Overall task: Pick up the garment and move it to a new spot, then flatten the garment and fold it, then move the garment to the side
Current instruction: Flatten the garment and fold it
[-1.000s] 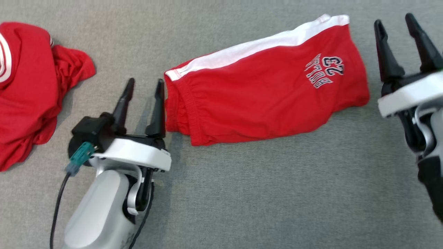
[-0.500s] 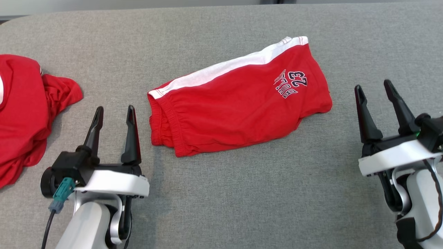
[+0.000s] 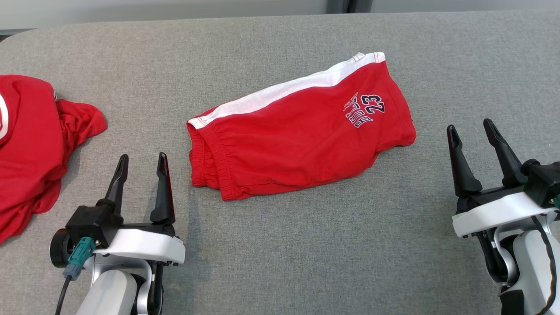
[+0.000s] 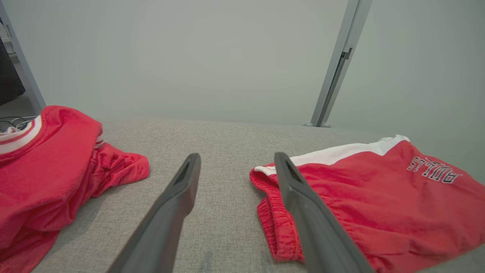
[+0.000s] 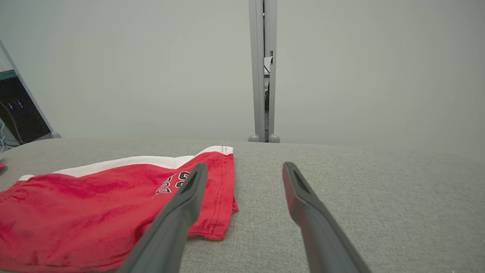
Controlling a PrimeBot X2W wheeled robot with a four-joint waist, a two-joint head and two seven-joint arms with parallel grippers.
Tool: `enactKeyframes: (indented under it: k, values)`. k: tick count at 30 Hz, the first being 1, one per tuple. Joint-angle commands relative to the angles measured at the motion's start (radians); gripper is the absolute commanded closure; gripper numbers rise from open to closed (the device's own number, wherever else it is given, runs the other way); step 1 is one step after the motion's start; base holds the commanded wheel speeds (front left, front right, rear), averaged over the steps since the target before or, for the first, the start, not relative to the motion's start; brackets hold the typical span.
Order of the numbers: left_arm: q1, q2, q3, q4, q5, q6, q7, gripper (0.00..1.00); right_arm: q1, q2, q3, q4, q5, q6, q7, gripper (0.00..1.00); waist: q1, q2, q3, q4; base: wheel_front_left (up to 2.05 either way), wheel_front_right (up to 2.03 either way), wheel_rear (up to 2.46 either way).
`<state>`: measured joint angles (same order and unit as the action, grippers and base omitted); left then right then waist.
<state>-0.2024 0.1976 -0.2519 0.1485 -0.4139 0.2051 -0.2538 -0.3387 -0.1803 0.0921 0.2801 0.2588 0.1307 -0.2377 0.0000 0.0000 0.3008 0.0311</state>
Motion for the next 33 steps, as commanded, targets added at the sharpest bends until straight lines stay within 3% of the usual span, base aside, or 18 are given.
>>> enactKeyframes:
  k: [1,16,33]
  values:
    - [-0.003,0.002,-0.001,0.001,-0.003,0.006,0.002,0.0,0.006,-0.002,-0.004,-0.004,-0.003,0.0,0.001,0.0,0.0,0.0,0.0,0.0,0.0,0.0,0.0]
    - [-0.034,-0.007,-0.02,-0.001,-0.009,-0.001,0.002,0.0,-0.041,-0.02,-0.003,0.022,0.013,0.0,0.037,0.0,0.0,0.0,0.022,0.026,0.0,0.0,0.0]
    - [-0.14,-0.052,-0.062,0.026,0.019,-0.036,-0.009,0.0,-0.257,-0.063,0.133,0.328,0.091,0.0,0.108,0.0,0.0,0.0,0.145,0.109,0.0,0.0,0.0]
